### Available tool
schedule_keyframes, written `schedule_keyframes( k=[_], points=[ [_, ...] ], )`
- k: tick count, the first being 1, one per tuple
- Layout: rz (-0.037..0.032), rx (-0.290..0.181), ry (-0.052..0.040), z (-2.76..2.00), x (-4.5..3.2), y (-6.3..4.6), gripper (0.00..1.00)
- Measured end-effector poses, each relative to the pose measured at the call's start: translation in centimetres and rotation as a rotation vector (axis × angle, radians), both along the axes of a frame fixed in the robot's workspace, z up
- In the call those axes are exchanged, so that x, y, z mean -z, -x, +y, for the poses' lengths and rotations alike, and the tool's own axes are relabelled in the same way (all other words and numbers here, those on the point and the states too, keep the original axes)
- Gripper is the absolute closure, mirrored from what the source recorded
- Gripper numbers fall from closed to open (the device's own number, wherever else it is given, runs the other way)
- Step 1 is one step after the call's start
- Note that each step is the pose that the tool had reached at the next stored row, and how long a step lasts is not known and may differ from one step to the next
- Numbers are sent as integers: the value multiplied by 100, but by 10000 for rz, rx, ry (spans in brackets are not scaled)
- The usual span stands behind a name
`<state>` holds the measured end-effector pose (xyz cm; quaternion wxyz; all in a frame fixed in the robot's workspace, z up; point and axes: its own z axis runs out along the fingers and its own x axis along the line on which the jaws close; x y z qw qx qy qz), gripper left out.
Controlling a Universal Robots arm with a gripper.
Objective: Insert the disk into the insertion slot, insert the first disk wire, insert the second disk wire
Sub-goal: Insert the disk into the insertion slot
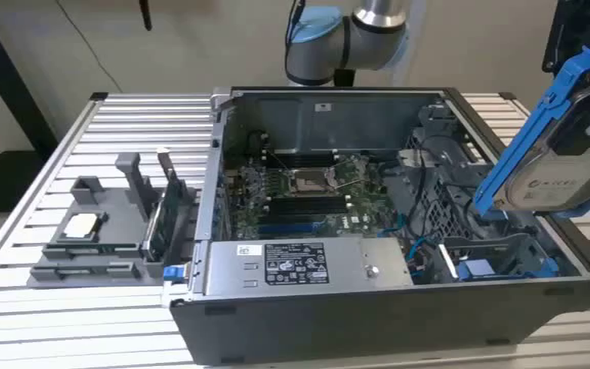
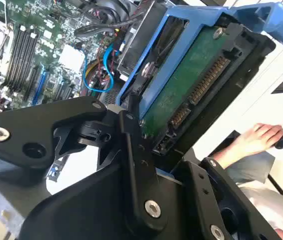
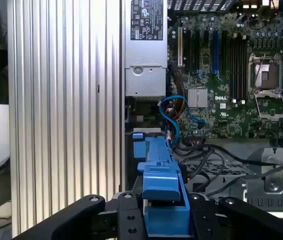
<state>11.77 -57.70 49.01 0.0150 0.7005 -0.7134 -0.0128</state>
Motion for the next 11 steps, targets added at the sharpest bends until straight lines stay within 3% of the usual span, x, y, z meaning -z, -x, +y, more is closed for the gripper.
schedule_keyframes(
  k=[11],
  points=[
    [0, -9, 2, 0, 0, 0, 67]
  ],
)
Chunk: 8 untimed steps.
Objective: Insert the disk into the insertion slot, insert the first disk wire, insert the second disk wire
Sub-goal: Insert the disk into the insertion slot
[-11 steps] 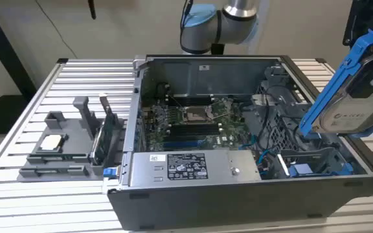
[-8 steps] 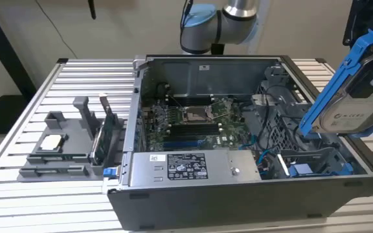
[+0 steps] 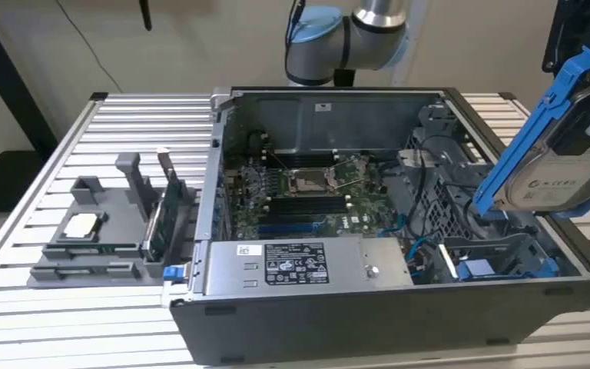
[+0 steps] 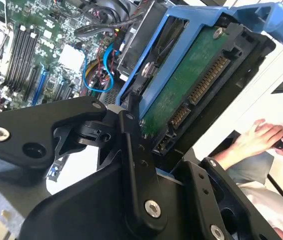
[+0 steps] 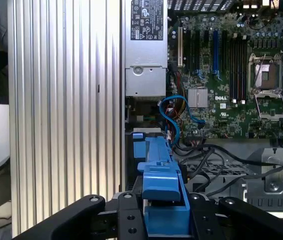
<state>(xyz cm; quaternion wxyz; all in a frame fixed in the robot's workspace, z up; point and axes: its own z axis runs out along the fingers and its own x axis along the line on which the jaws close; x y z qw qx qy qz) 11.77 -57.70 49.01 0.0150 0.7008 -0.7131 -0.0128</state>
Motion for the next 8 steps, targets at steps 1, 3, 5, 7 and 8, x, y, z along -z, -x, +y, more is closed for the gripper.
schedule_keyframes(
  k=[1, 3, 5, 7, 8],
  points=[
    [0, 0, 0, 0, 0, 0, 67],
    [0, 0, 0, 0, 1, 0, 67],
    [0, 0, 0, 0, 5, 0, 67],
    [0, -1, 20, 0, 12, 0, 67],
    [0, 0, 35, 0, 17, 0, 67]
  ],
)
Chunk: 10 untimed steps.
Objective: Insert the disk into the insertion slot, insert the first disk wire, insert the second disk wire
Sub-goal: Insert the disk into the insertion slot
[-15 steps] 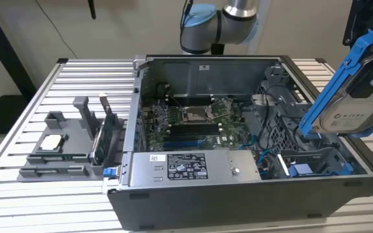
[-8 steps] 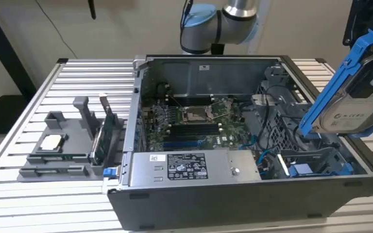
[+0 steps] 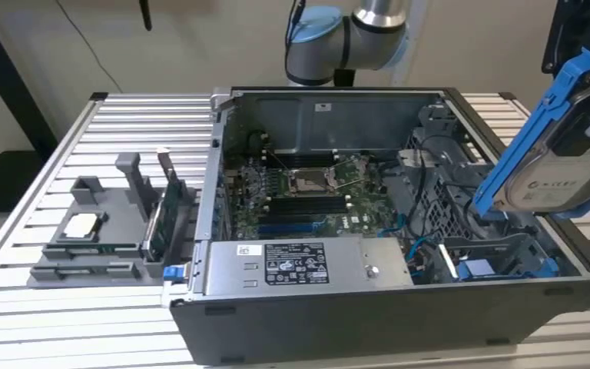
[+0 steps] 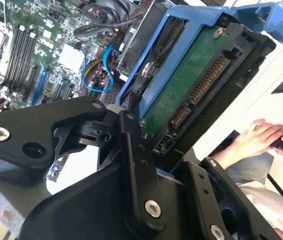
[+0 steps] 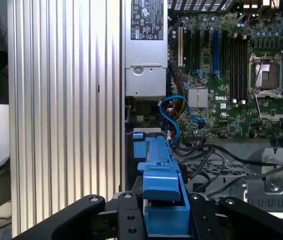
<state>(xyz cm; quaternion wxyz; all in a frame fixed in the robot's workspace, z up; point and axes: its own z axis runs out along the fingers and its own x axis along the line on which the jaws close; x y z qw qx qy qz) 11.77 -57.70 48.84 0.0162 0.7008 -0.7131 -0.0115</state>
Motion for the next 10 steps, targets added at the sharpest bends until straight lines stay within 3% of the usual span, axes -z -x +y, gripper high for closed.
schedule_keyframes(
  k=[10],
  points=[
    [-12, 0, 27, 0, 118, 0, 67]
  ],
)
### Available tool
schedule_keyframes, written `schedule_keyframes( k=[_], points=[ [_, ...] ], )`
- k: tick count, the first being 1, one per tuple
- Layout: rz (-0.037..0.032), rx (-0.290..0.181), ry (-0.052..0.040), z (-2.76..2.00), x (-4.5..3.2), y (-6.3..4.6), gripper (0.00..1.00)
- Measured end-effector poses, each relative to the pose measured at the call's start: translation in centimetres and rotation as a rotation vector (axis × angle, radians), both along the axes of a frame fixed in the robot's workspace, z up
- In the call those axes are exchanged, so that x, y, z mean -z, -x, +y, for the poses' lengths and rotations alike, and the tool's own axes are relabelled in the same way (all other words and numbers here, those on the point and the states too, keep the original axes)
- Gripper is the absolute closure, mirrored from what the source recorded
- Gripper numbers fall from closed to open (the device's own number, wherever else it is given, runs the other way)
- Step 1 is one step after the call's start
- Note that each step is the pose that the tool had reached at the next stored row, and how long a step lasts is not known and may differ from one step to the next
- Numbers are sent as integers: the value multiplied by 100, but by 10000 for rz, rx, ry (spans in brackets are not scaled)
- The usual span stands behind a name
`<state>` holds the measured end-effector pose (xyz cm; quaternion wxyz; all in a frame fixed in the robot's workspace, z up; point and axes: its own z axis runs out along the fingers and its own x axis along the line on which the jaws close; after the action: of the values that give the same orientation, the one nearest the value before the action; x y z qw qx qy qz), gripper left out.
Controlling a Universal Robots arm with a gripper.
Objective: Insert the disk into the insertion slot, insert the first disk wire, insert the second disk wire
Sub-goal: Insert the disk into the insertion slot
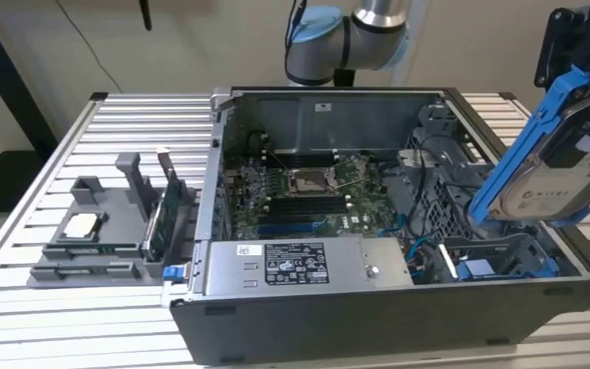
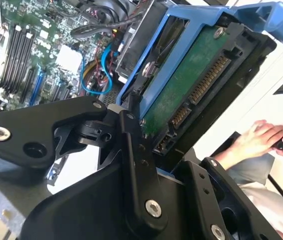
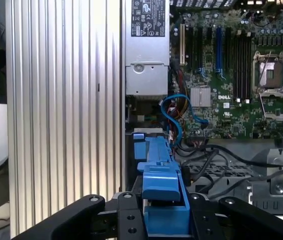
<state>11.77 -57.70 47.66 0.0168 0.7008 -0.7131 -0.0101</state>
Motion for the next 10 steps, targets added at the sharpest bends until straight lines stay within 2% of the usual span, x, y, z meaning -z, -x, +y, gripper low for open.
schedule_keyframes(
  k=[6, 10],
  points=[
    [-4, 1, 2, 0, 93, -4, 67],
    [-4, 0, -1, 0, 108, -5, 67]
  ],
)
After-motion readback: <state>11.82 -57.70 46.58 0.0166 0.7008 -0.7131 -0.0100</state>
